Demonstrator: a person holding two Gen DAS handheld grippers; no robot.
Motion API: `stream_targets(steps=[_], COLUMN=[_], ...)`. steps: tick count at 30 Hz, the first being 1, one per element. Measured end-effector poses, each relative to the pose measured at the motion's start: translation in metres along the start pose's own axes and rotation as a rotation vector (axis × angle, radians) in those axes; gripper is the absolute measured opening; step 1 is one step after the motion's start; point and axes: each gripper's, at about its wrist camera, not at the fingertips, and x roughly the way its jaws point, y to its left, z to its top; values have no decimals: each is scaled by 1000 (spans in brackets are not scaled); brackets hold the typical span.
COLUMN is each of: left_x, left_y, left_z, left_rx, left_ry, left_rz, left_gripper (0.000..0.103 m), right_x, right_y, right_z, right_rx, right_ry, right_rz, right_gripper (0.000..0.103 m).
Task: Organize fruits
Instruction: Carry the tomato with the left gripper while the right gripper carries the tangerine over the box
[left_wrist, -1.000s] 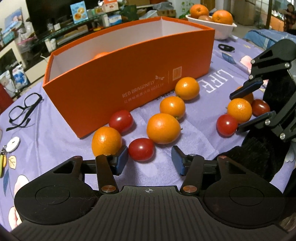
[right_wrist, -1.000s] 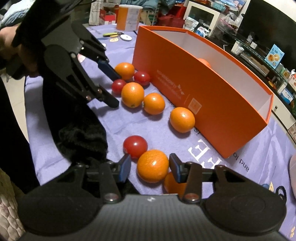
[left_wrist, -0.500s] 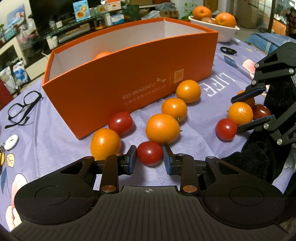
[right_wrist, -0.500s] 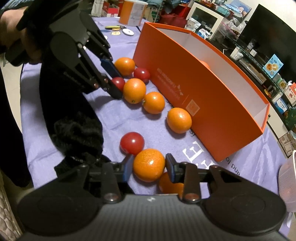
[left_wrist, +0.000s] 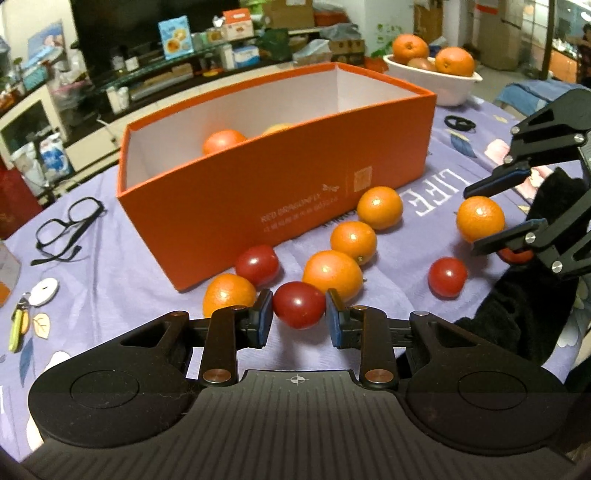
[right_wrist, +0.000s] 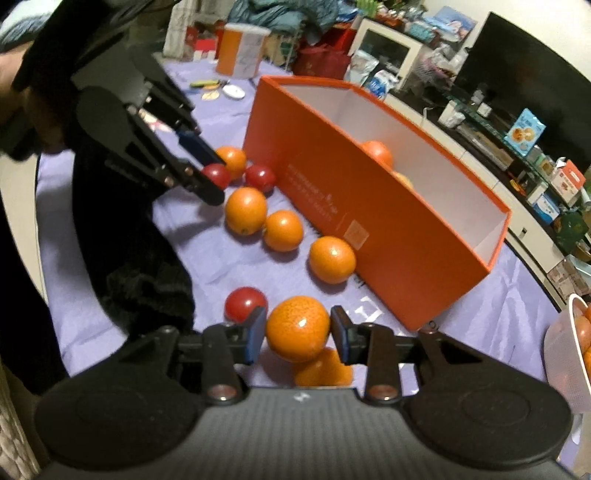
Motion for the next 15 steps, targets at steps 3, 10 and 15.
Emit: stream_targets(steps=[3, 10, 15], left_x=[-4, -18, -37], left_y=[1, 2, 4], left_z=[1, 5, 14], left_rx=[-11, -38, -84], left_ry=[-11, -61, -132], left_rz=[14, 39, 47], left_gripper=[0, 0, 0], right_x=[-1, -8, -15], right_y=[-3, -16, -18], right_z=[2, 6, 11], right_rx=[24, 121, 149], right_ry=[-19, -69, -91], right_rz=[-14, -52, -61], right_gripper=[36, 36, 36])
